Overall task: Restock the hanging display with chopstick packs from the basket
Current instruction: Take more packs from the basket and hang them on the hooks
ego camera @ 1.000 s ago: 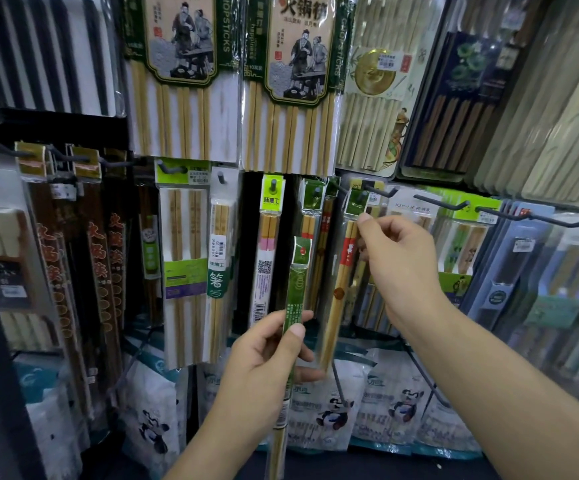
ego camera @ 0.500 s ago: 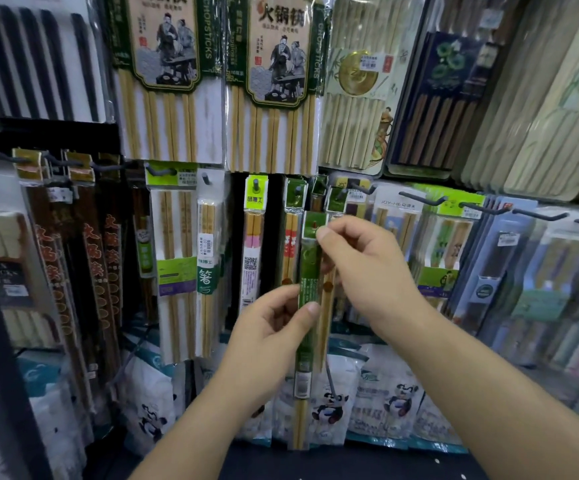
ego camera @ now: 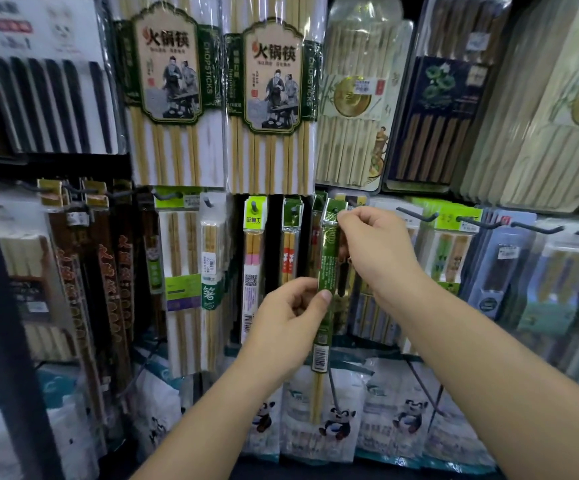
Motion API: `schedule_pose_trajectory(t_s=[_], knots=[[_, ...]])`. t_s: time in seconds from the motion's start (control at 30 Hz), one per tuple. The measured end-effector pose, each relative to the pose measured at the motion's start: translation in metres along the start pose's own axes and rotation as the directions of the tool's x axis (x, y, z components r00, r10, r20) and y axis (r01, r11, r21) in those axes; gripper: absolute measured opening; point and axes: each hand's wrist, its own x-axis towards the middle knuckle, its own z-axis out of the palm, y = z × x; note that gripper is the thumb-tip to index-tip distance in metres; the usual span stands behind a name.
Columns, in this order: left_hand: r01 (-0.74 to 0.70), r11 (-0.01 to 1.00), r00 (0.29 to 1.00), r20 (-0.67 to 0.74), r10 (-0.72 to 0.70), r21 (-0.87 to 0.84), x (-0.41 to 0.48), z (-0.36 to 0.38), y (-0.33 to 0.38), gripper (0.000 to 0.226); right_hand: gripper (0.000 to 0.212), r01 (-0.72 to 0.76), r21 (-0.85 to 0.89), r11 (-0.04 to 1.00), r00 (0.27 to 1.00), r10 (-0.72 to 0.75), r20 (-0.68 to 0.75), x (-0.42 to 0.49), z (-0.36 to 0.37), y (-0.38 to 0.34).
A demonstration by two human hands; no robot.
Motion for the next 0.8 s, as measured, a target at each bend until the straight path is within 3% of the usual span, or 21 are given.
schedule_pose_trajectory(t_s=[0.17, 0.33, 0.47, 0.57, 0.67, 0.8], knots=[[-0.03, 0.999, 1.0, 0.008, 0.03, 0.033, -0.001, 0.002, 0.0, 0.01, 0.037, 0.028, -0.01, 1.0, 0.999, -0.029, -0.032, -0.001, 0.002, -0.001], [-0.03, 0.996, 1.0, 0.0, 0.03, 0.079, -0.003, 0.002, 0.001, 0.02, 0.039, 0.036, -0.013, 0.999, 0.998, -0.036, -0.046, 0.001, 0.006, 0.007], [-0.045, 0.966, 0.999, 0.008, 0.045, 0.256, -0.01, -0.002, -0.001, 0.015, 0.041, 0.04, -0.046, 0.998, 0.997, -0.042, -0.058, 0.001, 0.006, 0.018], [-0.119, 0.902, 0.978, -0.107, 0.178, 0.415, -0.013, -0.008, 0.001, 0.028, 0.031, 0.05, -0.051, 0.997, 0.994, -0.055, -0.097, -0.004, 0.004, 0.022], [-0.136, 0.919, 0.943, -0.236, 0.234, 0.37, -0.007, -0.016, 0.012, 0.033, 0.02, 0.101, -0.037, 0.994, 0.983, -0.105, -0.15, -0.021, 0.005, 0.026], [-0.089, 0.946, 0.961, -0.224, 0.165, 0.313, 0.01, -0.02, 0.021, 0.041, 0.01, 0.173, -0.026, 0.985, 0.985, -0.172, 0.022, -0.054, 0.018, 0.033]])
